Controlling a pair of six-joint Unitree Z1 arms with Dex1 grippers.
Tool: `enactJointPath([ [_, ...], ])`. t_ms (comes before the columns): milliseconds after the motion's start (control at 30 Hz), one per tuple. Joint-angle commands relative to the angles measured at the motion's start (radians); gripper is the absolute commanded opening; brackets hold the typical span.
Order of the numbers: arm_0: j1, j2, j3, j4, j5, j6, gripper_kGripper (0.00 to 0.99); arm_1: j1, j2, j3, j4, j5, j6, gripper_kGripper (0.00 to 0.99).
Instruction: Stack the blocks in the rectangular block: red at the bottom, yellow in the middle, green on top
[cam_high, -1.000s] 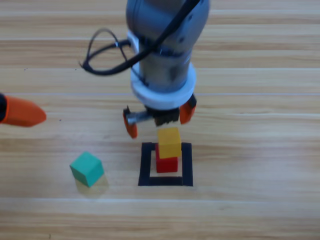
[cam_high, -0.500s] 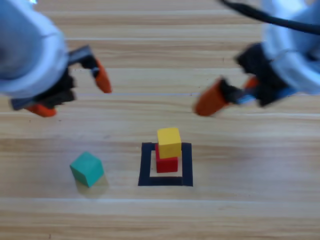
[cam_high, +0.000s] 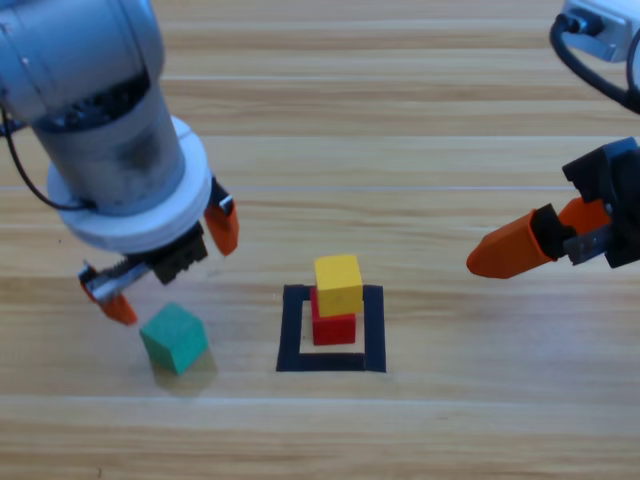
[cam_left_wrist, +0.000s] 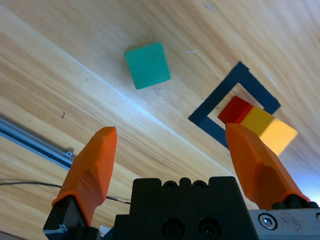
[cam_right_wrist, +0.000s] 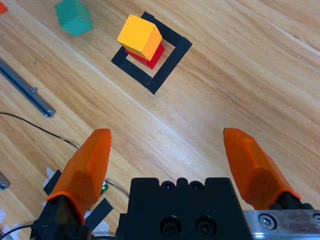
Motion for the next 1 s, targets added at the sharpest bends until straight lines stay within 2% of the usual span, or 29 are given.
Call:
enactJointPath([
  [33,0.053,0.101,0.015,0.014,-0.046,-0.048,0.934,-0.038,-0.028,0.036,-0.030,0.015,-0.023,0.985],
  [367,0.144,0.157,0.039,-0.009,-0.095,-0.038,0.965,-0.038,-0.027,0.038,-0.030,0.020,-0.050,0.985],
  [567,0.205,0.180,0.119,-0.126,-0.140,0.007,0.979,-0.038,-0.022,0.038,-0.030,0.020,-0.050,0.985],
  [1000,0.231,0.203,0.186,-0.190,-0.149,-0.002,0.985,-0.038,-0.027,0.040,-0.030,0.021,-0.053,0.985],
])
